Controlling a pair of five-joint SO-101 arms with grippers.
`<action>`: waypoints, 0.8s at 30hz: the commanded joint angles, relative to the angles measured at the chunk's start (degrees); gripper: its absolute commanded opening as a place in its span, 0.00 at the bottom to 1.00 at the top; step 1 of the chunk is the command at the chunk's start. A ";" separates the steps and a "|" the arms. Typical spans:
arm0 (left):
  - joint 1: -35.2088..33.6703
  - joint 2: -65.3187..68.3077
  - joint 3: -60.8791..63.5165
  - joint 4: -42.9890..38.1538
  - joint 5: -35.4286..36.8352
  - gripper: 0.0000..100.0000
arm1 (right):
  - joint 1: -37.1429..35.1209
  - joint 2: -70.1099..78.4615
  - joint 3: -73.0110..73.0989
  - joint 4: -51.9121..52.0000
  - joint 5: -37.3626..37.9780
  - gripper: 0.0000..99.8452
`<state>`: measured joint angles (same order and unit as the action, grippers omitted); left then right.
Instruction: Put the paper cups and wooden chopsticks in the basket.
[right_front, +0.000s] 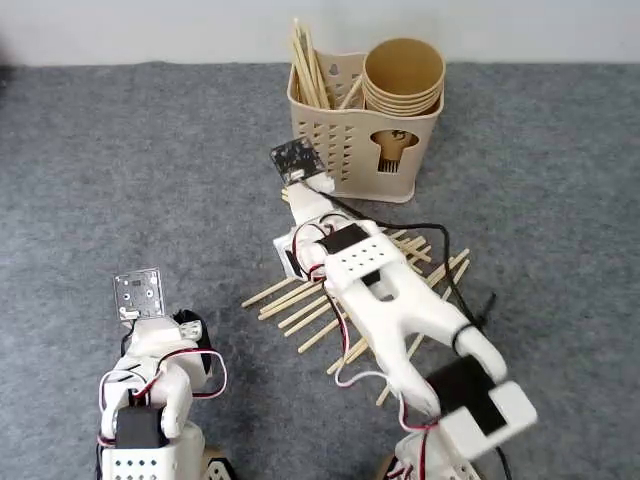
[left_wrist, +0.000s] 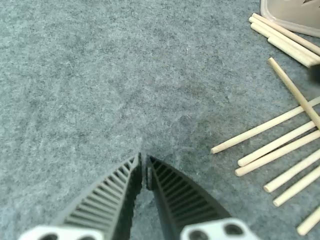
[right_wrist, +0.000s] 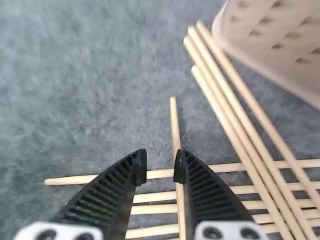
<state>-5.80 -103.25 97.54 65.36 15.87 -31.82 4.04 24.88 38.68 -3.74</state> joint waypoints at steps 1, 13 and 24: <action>-0.09 -0.79 -1.10 0.18 -0.26 0.01 | -0.22 2.59 -6.51 0.31 -0.35 0.10; -0.09 -0.79 -1.10 0.18 -0.26 0.01 | 2.51 13.67 -14.68 0.48 -0.26 0.10; -0.09 -0.79 -1.10 0.18 -0.26 0.01 | 3.82 19.03 -20.22 8.84 -0.35 0.09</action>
<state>-5.80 -103.25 97.54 65.36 15.87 -28.84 23.38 8.00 46.51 -3.74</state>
